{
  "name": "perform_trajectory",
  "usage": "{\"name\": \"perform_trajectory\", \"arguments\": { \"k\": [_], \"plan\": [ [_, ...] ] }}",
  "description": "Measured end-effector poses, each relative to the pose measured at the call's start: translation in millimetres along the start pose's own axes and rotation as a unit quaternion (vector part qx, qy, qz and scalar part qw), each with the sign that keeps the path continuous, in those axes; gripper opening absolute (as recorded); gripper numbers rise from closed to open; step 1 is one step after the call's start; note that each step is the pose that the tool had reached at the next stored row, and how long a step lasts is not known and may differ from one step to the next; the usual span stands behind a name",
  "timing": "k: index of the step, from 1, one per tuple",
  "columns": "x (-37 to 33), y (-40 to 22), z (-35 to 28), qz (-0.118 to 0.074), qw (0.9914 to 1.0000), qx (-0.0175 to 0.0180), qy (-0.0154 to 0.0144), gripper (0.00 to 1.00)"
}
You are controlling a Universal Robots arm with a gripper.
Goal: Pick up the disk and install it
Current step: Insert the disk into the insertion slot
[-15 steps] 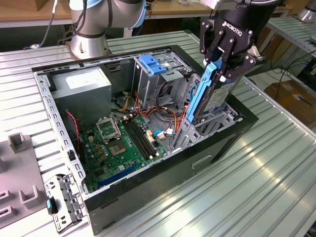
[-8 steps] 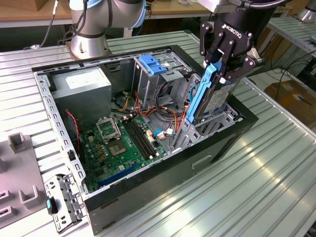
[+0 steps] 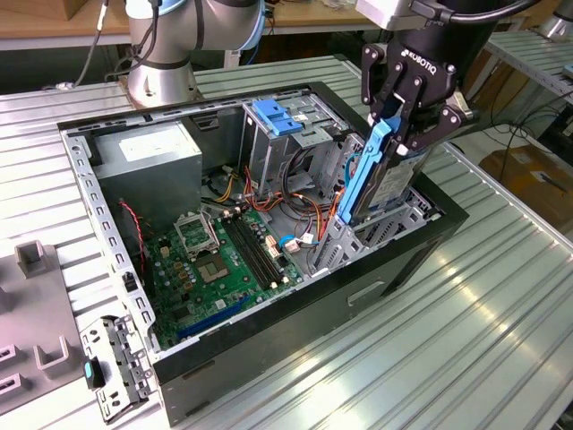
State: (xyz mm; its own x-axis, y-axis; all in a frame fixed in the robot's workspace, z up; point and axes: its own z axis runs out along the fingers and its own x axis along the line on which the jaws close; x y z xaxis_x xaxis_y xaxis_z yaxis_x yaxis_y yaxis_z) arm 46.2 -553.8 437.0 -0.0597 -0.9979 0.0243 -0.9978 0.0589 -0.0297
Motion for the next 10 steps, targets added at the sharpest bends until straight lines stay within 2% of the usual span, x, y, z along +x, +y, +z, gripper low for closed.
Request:
{"name": "perform_trajectory", "arguments": {
  "k": [10],
  "plan": [
    [0.0,0.0,0.2,0.0,1.0,-0.0001,0.0001,0.37]
  ]
}}
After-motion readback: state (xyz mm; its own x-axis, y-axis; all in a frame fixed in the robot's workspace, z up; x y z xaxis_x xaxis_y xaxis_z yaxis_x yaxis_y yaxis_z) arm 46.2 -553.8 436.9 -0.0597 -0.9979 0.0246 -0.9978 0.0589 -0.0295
